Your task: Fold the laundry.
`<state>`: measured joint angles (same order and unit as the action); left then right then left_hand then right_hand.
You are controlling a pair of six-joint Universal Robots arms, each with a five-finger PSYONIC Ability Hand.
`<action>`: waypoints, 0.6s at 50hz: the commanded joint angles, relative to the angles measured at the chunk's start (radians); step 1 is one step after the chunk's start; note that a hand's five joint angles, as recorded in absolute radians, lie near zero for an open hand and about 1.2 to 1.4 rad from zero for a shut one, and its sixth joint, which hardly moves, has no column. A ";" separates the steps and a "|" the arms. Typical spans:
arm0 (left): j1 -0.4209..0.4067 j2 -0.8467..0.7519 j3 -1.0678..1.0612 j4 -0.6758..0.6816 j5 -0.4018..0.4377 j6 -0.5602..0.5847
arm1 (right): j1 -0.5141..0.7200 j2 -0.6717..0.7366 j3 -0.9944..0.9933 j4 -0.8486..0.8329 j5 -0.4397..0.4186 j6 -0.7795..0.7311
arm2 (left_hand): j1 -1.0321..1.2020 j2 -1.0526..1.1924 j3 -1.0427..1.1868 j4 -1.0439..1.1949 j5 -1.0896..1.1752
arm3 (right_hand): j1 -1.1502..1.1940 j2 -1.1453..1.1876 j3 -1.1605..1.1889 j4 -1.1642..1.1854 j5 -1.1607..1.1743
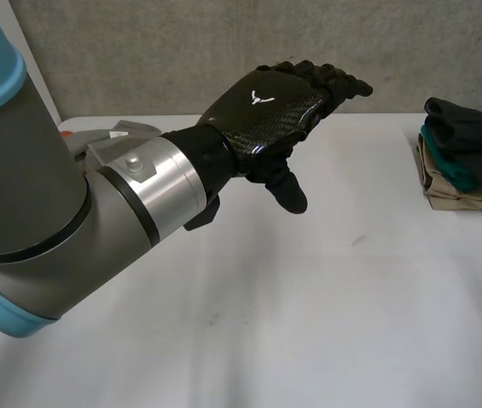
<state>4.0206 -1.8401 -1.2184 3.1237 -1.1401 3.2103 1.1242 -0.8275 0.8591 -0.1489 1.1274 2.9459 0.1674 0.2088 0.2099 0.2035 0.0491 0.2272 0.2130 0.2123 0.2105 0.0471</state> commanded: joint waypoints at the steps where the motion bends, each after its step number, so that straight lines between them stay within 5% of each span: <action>1: 0.005 0.004 0.048 0.032 -0.082 -0.029 | -0.027 -0.142 -0.087 0.128 0.357 -0.313 | 0.023 -0.019 -0.020 -0.014 -0.034 | -0.053 -0.038 -0.038 -0.036 -0.047; 7: 0.027 0.019 0.118 0.070 -0.288 -0.032 | 0.097 -0.246 -0.051 -0.049 0.354 -0.194 | 0.020 -0.022 -0.023 -0.016 -0.037 | -0.053 -0.038 -0.038 -0.036 -0.047; 12: 0.194 0.021 0.149 0.061 -0.441 0.009 | 0.279 -0.407 0.177 -0.171 0.292 -0.070 | 0.023 -0.019 -0.020 -0.013 -0.034 | -0.053 -0.038 -0.038 -0.036 -0.047; 20: 0.429 -0.097 0.092 0.050 -0.454 0.225 | 0.584 -0.481 0.567 -0.337 0.186 -0.082 | 0.014 -0.028 -0.029 -0.022 -0.042 | -0.053 -0.038 -0.038 -0.036 -0.047; 30: 0.610 -0.441 0.186 0.228 -0.400 0.468 | 0.646 -0.481 0.885 -0.354 0.183 -0.159 | 0.007 -0.034 -0.035 -0.029 -0.049 | -0.053 -0.038 -0.038 -0.036 -0.047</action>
<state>4.5475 -2.0824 -1.0959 3.2334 -1.5883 3.5679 1.7681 -1.3169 1.6066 -0.5042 1.3061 2.8323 0.1674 0.2088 0.2098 0.2036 0.0491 0.2271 0.2128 0.2119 0.2104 0.0471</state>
